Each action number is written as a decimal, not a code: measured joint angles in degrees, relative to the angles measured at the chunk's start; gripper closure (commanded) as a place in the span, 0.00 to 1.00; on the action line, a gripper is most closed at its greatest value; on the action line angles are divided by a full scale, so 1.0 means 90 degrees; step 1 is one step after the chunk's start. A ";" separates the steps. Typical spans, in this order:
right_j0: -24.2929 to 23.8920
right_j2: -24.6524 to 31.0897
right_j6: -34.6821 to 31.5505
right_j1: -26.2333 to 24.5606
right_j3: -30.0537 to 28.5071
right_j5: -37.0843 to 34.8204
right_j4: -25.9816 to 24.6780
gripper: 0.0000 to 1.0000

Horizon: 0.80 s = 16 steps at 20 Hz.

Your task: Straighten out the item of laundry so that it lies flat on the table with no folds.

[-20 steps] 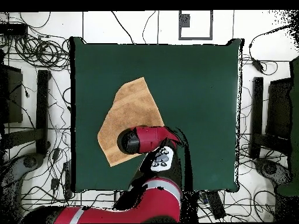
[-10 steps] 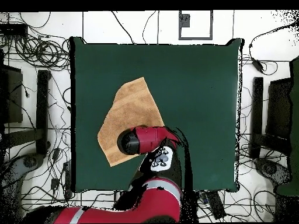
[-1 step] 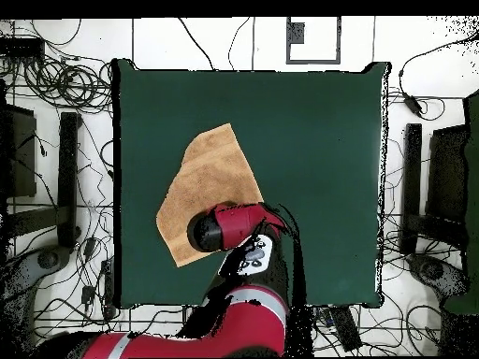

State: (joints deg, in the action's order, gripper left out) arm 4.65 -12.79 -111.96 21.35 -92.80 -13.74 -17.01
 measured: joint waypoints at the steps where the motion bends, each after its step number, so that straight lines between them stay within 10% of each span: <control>1: 0.0002 -0.0001 0.0000 0.0002 -0.0001 0.0044 -0.0061 0.00; 16: -0.0543 0.0018 -0.0001 0.0052 -0.0031 0.1202 -0.1557 0.00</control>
State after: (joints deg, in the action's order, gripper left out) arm -0.24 -12.62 -111.97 21.82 -93.08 -2.92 -31.02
